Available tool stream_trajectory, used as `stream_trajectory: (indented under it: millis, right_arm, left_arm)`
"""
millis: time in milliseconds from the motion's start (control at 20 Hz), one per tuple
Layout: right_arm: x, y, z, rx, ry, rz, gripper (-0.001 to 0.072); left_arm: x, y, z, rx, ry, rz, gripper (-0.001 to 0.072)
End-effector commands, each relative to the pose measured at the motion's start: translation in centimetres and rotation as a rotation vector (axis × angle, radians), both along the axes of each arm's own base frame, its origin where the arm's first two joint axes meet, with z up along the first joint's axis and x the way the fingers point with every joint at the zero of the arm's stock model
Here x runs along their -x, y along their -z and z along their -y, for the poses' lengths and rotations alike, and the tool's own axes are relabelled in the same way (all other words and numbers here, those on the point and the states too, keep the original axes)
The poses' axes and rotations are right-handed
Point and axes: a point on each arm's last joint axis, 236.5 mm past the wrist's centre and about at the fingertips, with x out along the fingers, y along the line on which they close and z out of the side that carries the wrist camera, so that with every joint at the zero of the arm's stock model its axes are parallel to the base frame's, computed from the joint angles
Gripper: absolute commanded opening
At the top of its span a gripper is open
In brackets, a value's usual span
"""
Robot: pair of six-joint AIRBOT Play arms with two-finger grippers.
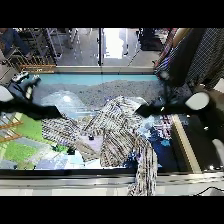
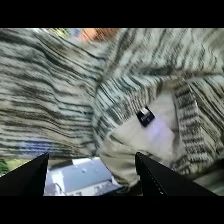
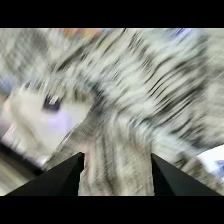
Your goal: Fold the clothes and pants, and hang the long-sleeved shirts on hangers.
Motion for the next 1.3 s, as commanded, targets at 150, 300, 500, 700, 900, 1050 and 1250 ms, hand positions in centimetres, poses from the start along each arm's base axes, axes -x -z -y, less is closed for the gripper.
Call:
stream_trajectory:
  millis: [150,300,500,700,900,1050,1250]
  right_arm:
    - [9.8,10.7,-9.9,-0.055,-0.147,-0.256,0.0496]
    - [11.4,13.0,-13.6,-0.028,-0.136,-0.267,0.0488]
    - [13.0,15.7,-15.0,0.048,-0.141,-0.29,0.0487]
    - [10.4,16.7,-16.0,0.027,-0.047,-0.226,0.0458]
    - [9.1,19.5,-14.9,0.088,0.038,-0.247,0.0325]
    - [8.6,19.2,-15.8,0.07,0.047,-0.222,0.0065]
    - [5.8,15.2,-17.7,0.019,0.036,-0.106,0.0018]
  left_arm:
    - [6.9,10.0,4.2,0.131,0.072,-0.218,0.0408]
    - [7.3,11.8,5.7,0.112,0.086,-0.219,0.0409]
    - [7.5,14.8,7.6,0.097,0.054,-0.296,0.0409]
    - [6.1,16.6,7.8,0.09,0.002,-0.283,0.0161]
    - [4.9,15.4,9.5,0.18,-0.011,-0.24,0.0021]
    - [5.0,14.0,10.6,0.239,0.006,-0.233,0.0021]
    - [5.4,11.9,10.6,0.252,0.032,-0.203,0.0021]
